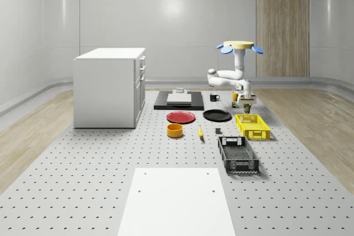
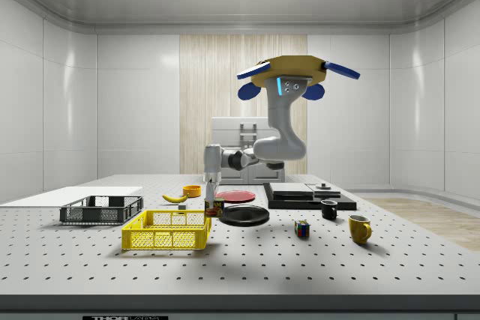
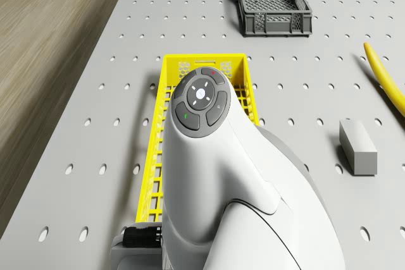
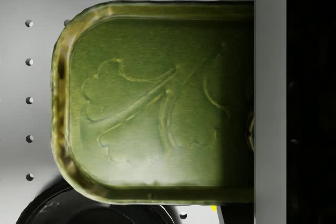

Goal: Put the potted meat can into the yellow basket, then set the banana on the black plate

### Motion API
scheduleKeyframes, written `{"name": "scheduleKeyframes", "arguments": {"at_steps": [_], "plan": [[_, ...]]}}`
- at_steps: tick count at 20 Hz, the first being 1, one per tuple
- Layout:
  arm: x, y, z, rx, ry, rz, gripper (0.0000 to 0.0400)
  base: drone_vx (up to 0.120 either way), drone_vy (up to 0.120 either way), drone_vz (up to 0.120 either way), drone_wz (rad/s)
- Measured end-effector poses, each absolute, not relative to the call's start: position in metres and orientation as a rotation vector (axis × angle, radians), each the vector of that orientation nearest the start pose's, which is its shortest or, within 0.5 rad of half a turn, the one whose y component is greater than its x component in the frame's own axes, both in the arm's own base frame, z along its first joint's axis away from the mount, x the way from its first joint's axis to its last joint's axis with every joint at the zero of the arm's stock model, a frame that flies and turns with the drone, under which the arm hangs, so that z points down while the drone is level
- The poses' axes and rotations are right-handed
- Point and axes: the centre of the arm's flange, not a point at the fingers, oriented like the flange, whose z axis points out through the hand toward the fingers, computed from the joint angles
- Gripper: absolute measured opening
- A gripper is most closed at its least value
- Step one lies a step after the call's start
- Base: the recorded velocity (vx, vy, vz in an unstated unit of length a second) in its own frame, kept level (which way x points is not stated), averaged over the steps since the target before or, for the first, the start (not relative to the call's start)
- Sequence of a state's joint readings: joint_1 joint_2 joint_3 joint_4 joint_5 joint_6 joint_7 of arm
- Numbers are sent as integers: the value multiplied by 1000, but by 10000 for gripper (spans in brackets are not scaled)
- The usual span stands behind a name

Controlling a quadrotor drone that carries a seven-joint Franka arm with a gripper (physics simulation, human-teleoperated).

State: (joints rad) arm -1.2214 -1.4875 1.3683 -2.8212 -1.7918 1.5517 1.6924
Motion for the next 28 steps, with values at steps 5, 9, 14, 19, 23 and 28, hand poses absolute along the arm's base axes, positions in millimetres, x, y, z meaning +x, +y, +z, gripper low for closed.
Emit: {"name": "scheduleKeyframes", "arguments": {"at_steps": [5,9,14,19,23,28], "plan": [[323,0,495,-4,2,785,282,120,0,0,0],[323,0,495,-4,2,785,282,120,0,0,0],[323,0,495,-4,2,785,282,120,0,0,0],[323,0,495,-4,2,785,282,120,0,-56,0],[323,0,495,-4,2,785,282,120,0,0,0],[323,0,497,-4,2,785,282,72,0,0,0]]}}
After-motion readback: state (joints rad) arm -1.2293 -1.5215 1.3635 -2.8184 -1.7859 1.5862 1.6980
